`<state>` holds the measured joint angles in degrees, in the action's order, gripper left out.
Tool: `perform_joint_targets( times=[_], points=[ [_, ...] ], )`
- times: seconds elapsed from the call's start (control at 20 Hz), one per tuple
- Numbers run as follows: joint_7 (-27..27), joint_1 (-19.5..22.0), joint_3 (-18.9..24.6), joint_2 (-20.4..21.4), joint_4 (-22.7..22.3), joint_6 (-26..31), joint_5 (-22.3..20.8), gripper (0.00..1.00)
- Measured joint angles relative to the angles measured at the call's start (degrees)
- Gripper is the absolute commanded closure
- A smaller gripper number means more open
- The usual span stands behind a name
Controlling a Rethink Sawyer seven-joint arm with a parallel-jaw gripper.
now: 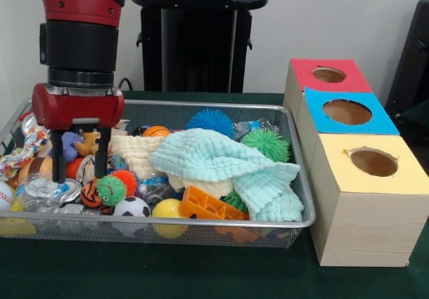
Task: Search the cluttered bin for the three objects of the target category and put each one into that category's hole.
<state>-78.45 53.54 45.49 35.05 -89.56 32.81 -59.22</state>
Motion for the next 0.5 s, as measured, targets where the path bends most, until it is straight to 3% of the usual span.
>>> perform_joint_targets(
  times=[0.5],
  points=[
    [0.0, -0.5, -1.4, -1.3, 0.9, 0.0, -0.4, 0.0]
  ],
)
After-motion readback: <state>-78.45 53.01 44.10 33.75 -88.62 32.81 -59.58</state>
